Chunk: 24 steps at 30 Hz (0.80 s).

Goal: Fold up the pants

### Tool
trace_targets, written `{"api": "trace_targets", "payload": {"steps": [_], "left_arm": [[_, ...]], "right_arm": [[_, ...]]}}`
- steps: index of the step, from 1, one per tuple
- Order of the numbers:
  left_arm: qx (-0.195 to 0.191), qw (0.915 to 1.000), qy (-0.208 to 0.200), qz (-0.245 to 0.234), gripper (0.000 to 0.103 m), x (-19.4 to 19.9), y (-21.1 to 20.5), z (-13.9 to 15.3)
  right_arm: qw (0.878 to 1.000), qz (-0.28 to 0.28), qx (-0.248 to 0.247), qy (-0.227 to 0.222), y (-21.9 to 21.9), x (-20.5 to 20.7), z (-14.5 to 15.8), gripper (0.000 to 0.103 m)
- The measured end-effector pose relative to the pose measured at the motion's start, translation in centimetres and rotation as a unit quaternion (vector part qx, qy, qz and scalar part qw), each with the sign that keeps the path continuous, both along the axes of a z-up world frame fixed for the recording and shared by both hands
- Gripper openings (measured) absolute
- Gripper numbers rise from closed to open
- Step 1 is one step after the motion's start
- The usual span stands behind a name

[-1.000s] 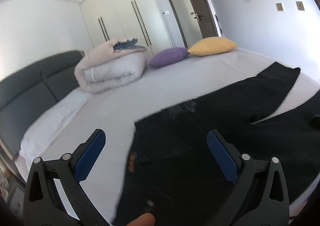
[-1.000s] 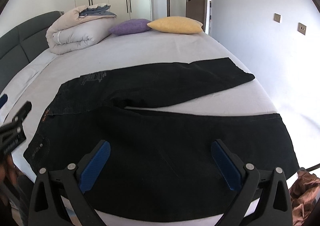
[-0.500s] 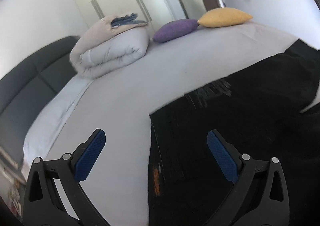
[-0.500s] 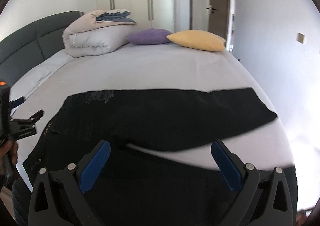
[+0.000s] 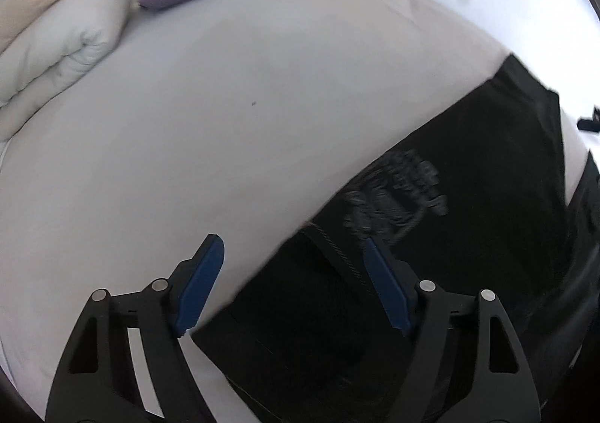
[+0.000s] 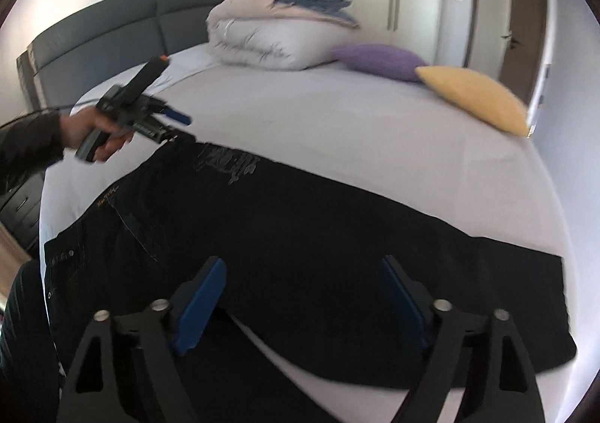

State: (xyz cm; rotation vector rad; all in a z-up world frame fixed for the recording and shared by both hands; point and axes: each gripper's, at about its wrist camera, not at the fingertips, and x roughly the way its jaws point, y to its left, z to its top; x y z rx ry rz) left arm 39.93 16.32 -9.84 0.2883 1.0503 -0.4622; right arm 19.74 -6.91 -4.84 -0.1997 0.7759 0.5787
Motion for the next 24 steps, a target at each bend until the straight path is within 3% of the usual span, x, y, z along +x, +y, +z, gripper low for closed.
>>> {"api": "trace_targets", "payload": {"steps": [5,11,12,16,19,24], "left_arm": [[0.021,0.9987,0.03,-0.034,0.076,2.1,0.3,-2.5],[-0.004,0.9969,0.063,-0.047,0.073,2.7,0.3,-4.3],[-0.006,0.997,0.061,-0.047,0.068,2.8,0.2,-4.5],[-0.015,0.9964,0.056,-0.062,0.02,2.3,-0.5,-3.9],[0.007,0.9972,0.032,-0.067,0.011,1.7,-0.9,-3.3],[0.008,0.9969,-0.061,-0.05,0.009,-2.4,-0.5,-1.3]], "right_arm": [[1.0,0.024,0.009,0.012,1.2,3.1,-0.8,0.073],[0.999,0.047,0.005,0.023,3.6,6.1,-1.9,0.066],[0.998,0.05,0.003,0.026,3.9,6.4,-2.0,0.065],[0.997,0.066,-0.005,0.032,5.5,7.8,-2.4,0.059],[0.997,0.07,-0.013,0.033,6.5,8.7,-2.4,0.058],[0.995,0.089,-0.036,0.024,8.5,10.0,-2.1,0.056]]}}
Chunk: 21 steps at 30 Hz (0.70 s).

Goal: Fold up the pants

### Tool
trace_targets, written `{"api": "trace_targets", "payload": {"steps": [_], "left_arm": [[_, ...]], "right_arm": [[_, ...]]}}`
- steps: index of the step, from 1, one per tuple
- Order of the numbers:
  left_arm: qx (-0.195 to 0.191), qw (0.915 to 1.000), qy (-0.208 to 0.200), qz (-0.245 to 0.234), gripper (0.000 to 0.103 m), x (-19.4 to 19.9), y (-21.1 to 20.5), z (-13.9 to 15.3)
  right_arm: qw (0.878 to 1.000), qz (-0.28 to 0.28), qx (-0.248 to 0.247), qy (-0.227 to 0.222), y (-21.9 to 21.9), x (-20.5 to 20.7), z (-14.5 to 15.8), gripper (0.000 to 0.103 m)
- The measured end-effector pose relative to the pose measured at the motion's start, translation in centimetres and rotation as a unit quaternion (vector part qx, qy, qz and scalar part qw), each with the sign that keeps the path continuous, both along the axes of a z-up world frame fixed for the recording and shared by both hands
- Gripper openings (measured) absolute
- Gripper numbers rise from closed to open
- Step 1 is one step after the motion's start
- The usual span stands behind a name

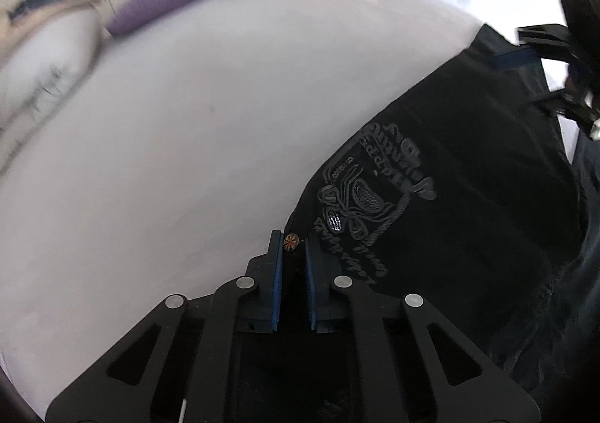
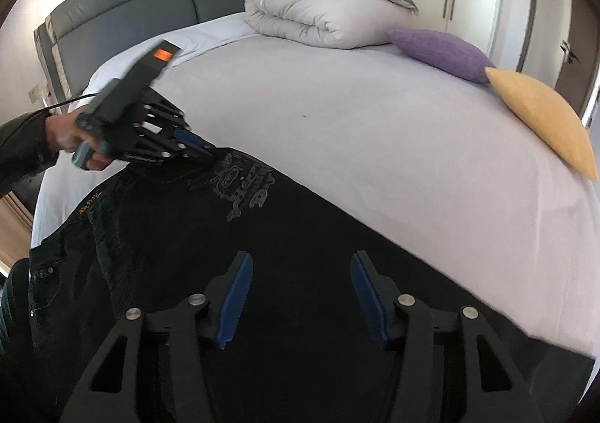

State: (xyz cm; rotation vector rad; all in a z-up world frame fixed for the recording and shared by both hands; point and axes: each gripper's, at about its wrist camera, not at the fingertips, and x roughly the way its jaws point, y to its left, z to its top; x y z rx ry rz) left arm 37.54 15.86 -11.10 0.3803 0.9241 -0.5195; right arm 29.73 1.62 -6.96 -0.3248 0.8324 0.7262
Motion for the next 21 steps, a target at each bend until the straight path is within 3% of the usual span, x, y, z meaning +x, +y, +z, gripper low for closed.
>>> {"api": "trace_targets", "payload": {"steps": [6,11,13,21], "left_arm": [[0.01,0.9968,-0.078,-0.006,0.009,-6.3,0.1,1.6],[0.007,0.9951,-0.099,-0.009,0.009,-8.6,1.5,2.5],[0.01,0.9945,-0.103,-0.012,0.009,-9.2,-0.5,1.5],[0.003,0.9932,-0.115,-0.014,0.009,-9.7,-1.6,1.9]], "right_arm": [[0.999,0.025,-0.045,-0.009,2.8,2.2,-0.6,0.055],[0.994,0.053,-0.097,-0.018,5.0,3.3,-1.4,0.055],[0.992,0.061,-0.106,-0.015,5.6,3.6,-1.6,0.054],[0.99,0.076,-0.12,-0.005,6.9,4.9,-1.6,0.037]]}}
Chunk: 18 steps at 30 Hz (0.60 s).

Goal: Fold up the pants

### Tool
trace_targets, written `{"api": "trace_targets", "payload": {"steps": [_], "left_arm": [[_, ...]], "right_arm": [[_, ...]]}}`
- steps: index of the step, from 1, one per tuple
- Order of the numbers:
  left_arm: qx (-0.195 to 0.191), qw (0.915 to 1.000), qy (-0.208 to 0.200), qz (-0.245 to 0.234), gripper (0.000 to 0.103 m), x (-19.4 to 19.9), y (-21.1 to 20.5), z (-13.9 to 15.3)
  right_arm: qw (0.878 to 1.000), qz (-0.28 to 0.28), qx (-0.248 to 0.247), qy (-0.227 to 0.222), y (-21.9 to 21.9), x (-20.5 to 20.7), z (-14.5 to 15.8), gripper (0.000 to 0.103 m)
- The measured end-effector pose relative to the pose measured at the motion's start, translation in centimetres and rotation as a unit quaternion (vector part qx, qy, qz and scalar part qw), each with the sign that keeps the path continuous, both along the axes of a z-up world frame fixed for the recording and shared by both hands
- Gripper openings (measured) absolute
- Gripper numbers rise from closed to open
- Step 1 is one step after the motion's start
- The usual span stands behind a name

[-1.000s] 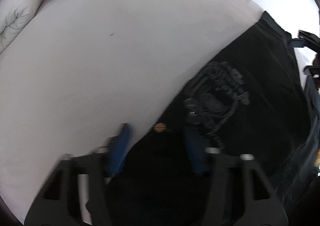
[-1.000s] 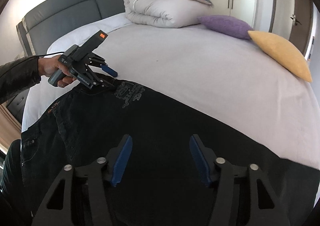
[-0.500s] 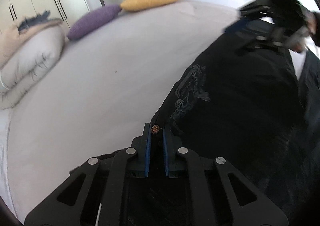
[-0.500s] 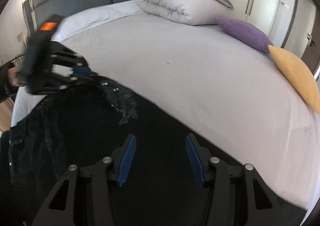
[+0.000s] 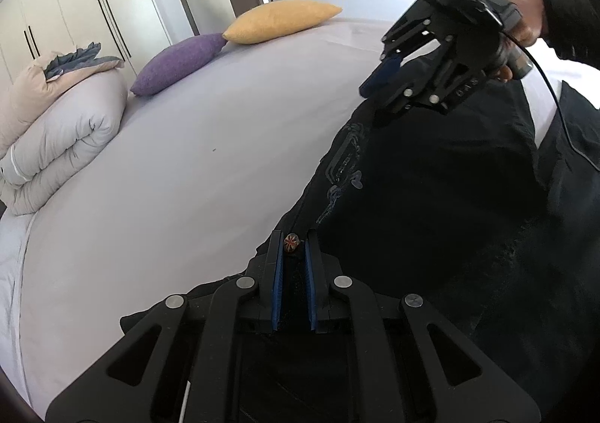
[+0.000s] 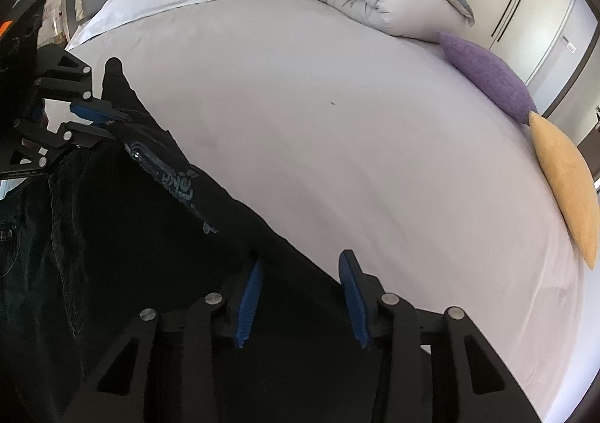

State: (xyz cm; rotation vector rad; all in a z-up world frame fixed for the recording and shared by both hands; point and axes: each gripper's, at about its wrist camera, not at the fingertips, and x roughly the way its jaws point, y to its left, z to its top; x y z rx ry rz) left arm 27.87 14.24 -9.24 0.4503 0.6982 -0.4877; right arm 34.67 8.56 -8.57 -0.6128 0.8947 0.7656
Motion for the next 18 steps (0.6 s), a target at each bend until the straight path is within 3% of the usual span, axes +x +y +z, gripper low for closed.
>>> {"api": "trace_targets", "payload": {"steps": [2,5,13,18], "left_arm": [[0.002,1.0,-0.003,-0.001,0.009,-0.3,-0.2,0.0],[-0.001,1.0,-0.007,0.0,0.009,-0.5,0.0,0.1],[-0.021,0.9995,-0.007,0.025,0.009,-1.2,0.9,1.0],[-0.03,0.9987,-0.011,0.039,0.009,-2.7,1.4,2.0]], "right_arm": [[1.0,0.002,-0.004,0.005,0.5,0.2,0.1,0.023],[1.0,0.009,-0.012,0.006,1.0,0.0,0.0,0.01],[1.0,-0.008,0.009,-0.022,1.3,-2.5,1.5,0.004],[0.999,-0.012,0.046,-0.013,3.1,-4.8,1.9,0.004]]}}
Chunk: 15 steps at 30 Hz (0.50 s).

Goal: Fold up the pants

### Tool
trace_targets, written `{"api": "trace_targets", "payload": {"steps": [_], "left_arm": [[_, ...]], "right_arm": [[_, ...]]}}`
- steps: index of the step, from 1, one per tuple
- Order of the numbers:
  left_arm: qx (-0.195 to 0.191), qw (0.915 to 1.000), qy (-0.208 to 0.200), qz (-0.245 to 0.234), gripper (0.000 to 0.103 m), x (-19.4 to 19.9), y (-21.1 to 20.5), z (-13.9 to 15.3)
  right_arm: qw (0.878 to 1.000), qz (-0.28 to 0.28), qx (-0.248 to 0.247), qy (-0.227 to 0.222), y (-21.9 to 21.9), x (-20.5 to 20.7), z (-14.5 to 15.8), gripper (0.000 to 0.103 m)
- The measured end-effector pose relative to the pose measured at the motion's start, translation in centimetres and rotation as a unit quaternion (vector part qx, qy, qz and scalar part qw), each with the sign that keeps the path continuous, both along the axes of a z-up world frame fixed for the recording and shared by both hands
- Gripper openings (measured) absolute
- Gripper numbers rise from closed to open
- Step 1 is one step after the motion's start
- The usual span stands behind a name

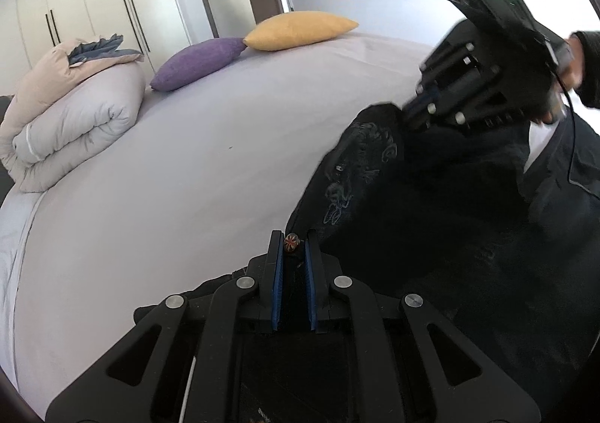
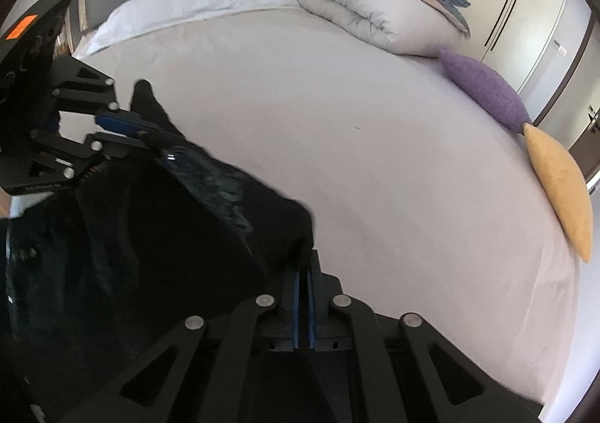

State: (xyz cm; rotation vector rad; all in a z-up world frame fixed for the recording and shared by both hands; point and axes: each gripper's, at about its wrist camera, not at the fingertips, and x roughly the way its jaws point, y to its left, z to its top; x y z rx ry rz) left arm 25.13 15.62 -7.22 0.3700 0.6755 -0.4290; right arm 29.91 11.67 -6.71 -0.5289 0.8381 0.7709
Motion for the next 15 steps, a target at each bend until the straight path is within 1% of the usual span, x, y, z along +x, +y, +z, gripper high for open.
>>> {"api": "trace_targets", "payload": {"steps": [3,7,8,10,11,12,13,15], "left_arm": [[-0.006,1.0,0.002,0.003,0.009,-1.5,0.3,0.5],[-0.007,1.0,0.003,0.002,0.009,-4.2,0.7,0.8],[-0.005,1.0,0.0,0.0,0.009,-5.3,0.8,0.9],[0.004,1.0,-0.003,-0.004,0.009,-7.1,0.9,0.8],[0.011,0.9999,-0.003,-0.006,0.009,-8.2,0.8,0.6],[0.021,0.9997,-0.003,-0.009,0.009,-9.5,0.7,0.3],[0.029,0.9995,-0.003,-0.012,0.009,-10.7,0.6,-0.1],[0.049,0.9986,-0.001,-0.021,0.009,-13.5,0.2,-1.0]], "right_arm": [[0.999,0.024,0.022,0.007,1.6,-2.6,0.1,0.004],[0.998,0.058,0.026,-0.001,2.5,-6.2,0.3,0.004],[0.998,0.065,0.015,-0.013,2.5,-7.5,0.3,0.004],[0.992,0.097,-0.042,-0.068,2.8,-11.3,0.0,0.004],[0.984,0.12,-0.081,-0.103,3.0,-13.4,-0.4,0.004],[0.972,0.144,-0.124,-0.14,3.2,-15.6,-1.0,0.004],[0.952,0.174,-0.174,-0.181,3.2,-18.2,-1.9,0.004],[0.912,0.222,-0.252,-0.234,3.0,-22.3,-4.0,0.004]]}}
